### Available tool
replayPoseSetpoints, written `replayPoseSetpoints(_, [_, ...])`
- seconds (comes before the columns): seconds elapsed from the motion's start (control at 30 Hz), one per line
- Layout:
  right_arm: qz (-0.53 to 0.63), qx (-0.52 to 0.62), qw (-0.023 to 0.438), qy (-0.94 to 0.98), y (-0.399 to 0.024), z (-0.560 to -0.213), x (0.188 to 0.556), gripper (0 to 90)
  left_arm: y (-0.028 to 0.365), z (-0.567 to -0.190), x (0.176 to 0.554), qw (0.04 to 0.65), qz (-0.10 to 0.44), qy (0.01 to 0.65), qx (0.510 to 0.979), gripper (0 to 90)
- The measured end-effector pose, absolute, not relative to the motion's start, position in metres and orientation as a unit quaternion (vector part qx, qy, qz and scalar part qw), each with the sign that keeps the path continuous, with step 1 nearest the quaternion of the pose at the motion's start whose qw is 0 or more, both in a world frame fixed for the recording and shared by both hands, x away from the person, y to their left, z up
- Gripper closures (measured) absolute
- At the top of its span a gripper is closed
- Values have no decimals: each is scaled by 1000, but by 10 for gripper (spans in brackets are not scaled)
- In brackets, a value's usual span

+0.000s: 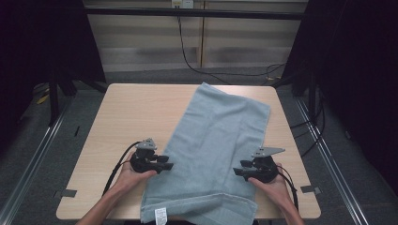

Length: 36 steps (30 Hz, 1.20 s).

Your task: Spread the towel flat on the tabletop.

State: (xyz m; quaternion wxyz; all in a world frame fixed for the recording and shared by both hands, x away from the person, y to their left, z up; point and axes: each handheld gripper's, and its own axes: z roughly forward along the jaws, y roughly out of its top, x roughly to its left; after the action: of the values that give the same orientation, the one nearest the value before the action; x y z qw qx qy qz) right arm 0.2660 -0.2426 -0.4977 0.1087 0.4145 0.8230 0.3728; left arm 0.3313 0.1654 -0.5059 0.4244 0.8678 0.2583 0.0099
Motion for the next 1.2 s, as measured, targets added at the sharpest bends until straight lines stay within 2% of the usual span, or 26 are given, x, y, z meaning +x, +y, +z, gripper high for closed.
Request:
replayPoseSetpoints(0.1, [349, 398, 145, 836, -236, -501, 261, 509, 174, -507, 324, 425, 20, 257, 868, 714])
replayPoseSetpoints(0.2, [358, 401, 149, 830, -234, -503, 257, 524, 180, -506, 314, 421, 26, 249, 872, 720])
replayPoseSetpoints(0.23, [359, 400, 147, 830, -234, -503, 257, 551, 182, -505, 309, 420, 27, 248, 872, 720])
replayPoseSetpoints(0.3, [366, 390, 143, 833, -233, -503, 256, 668, 189, -505, 301, 420, 26, 244, 874, 732])
replayPoseSetpoints(0.4, [377, 379, 128, 835, -227, -503, 253, 792, 203, -508, 293, 436, 0, 259, 862, 767])
replayPoseSetpoints(0.43, [381, 376, 121, 836, -225, -503, 253, 817, 207, -508, 290, 434, 2, 261, 862, 805])
replayPoseSetpoints(0.5, [384, 369, 116, 838, -220, -504, 252, 841, 209, -507, 285, 429, 10, 256, 866, 818])
replayPoseSetpoints(0.73, [382, 345, 89, 853, -207, -501, 234, 843, 225, -504, 262, 420, -30, 266, 867, 866])
replayPoseSetpoints(0.8, [383, 336, 80, 857, -206, -500, 225, 842, 230, -505, 251, 424, -59, 260, 865, 865])
replayPoseSetpoints(0.9, [389, 330, 49, 859, -207, -500, 212, 832, 231, -502, 245, 427, -63, 242, 869, 826])
replayPoseSetpoints(0.97, [390, 327, 34, 860, -206, -499, 205, 789, 226, -498, 254, 441, -63, 247, 861, 758])
replayPoseSetpoints(1.1, [398, 329, 34, 856, -205, -491, 202, 661, 206, -487, 290, 450, -27, 260, 854, 676])
replayPoseSetpoints(1.17, [415, 335, 42, 845, -208, -484, 209, 654, 191, -484, 310, 440, 6, 260, 859, 635])
replayPoseSetpoints(1.2, [415, 338, 55, 843, -209, -481, 214, 630, 183, -486, 324, 444, 1, 269, 855, 631])
